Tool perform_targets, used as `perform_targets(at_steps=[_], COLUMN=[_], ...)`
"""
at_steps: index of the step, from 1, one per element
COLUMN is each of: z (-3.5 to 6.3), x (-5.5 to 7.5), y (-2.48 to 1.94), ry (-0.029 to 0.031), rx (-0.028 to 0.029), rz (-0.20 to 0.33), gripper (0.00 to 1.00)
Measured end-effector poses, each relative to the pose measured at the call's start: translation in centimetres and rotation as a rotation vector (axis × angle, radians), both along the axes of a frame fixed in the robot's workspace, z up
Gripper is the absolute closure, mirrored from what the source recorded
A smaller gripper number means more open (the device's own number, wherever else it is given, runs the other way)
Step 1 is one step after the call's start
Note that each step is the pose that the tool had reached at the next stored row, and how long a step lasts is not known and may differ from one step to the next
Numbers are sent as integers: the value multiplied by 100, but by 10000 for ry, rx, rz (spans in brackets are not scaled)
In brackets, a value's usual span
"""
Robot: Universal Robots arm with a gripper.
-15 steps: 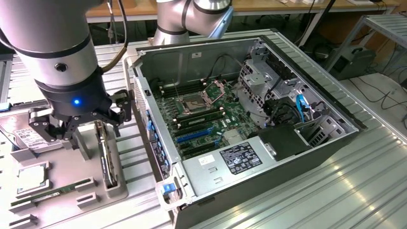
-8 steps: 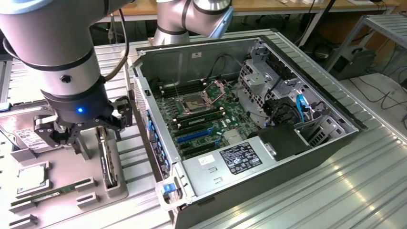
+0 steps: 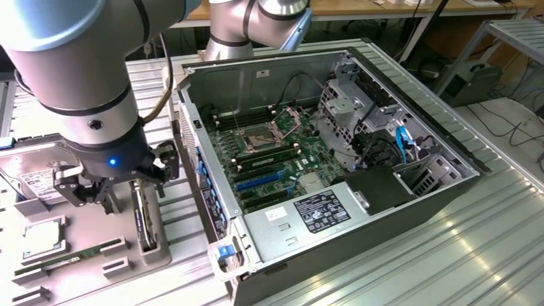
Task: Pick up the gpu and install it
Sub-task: 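Pick up the gpu and move the gpu toward the slot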
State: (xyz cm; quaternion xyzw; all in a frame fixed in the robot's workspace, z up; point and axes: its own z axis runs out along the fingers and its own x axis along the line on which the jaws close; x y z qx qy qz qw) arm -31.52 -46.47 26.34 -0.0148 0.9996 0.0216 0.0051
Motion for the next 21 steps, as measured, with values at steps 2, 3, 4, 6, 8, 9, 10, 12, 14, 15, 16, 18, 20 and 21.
perform_targets(at_steps=[2,3,4,6,8,9,10,12,14,15,16,18,20,21], z=[-41,-58,-80,-117,-171,-189,-206,-247,-280,-298,-317,-364,-404,-421], x=[0,0,-1,0,0,0,0,0,0,0,0,0,0,0], y=[-11,-14,-16,-17,-17,-17,-17,-18,-18,-18,-18,-17,-18,-18], ry=[-3,-4,-5,-5,-6,-5,-6,-6,-6,-6,-6,-6,-5,-5], rx=[0,0,1,0,0,-1,-1,0,0,0,0,0,-1,-1], rz=[-11,-20,-39,-74,-117,-129,-138,-155,-169,-177,-184,-197,-202,-203], gripper=[22,22,22,22,22,22,22,22,22,22,22,22,22,22])
